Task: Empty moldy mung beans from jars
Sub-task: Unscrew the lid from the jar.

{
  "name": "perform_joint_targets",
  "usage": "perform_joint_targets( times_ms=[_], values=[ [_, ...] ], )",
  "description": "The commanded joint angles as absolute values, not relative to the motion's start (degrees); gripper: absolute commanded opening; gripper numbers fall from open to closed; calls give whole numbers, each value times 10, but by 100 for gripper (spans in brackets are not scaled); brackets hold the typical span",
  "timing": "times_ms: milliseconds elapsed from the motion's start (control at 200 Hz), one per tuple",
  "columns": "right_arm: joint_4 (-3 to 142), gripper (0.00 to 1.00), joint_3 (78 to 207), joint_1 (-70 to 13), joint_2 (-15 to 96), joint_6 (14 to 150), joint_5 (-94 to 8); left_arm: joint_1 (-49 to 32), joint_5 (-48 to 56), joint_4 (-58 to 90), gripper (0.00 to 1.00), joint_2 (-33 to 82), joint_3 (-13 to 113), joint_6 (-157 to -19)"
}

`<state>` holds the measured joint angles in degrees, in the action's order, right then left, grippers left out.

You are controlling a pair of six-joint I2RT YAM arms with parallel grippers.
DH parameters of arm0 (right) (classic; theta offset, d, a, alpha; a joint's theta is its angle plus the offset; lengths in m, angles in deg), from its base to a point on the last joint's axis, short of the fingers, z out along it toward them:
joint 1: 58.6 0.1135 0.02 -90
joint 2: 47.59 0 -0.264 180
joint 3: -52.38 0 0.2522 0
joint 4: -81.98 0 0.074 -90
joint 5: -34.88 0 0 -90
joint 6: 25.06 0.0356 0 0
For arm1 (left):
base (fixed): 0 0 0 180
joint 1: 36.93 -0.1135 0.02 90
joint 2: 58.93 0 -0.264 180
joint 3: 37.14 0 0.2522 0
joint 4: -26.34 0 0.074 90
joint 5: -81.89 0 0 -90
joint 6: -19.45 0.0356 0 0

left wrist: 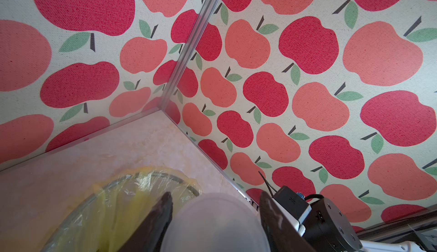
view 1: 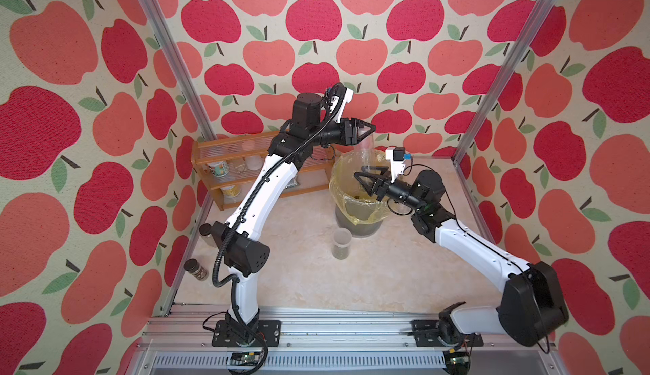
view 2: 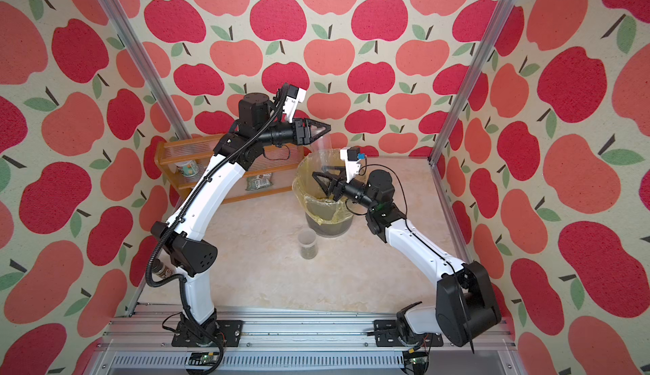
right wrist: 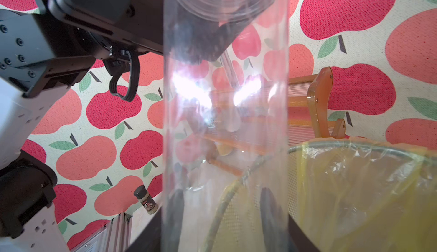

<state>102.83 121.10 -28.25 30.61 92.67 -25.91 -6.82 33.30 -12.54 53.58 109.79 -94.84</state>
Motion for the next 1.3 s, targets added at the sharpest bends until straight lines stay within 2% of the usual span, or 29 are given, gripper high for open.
perform_joint_targets(
  times_ms=[0,145,440,845,1020,1296],
  values=[
    [1016,37,1217,-281,292,908,-281,-63,343,-142,52,537,1118,-940],
    [965,34,1224,-271,276,865,-330,-61,295,-176,51,540,1133,-933],
    [857,33,1274,-181,240,695,-524,-53,201,-276,50,573,1209,-915],
    [789,33,1361,-85,280,564,-680,-56,117,-337,49,573,1219,-901],
    [795,33,1388,-35,309,493,-792,-57,86,-354,49,571,1206,-899],
    [879,33,1377,5,335,421,-913,-69,102,-338,49,565,1177,-929]
  ],
)
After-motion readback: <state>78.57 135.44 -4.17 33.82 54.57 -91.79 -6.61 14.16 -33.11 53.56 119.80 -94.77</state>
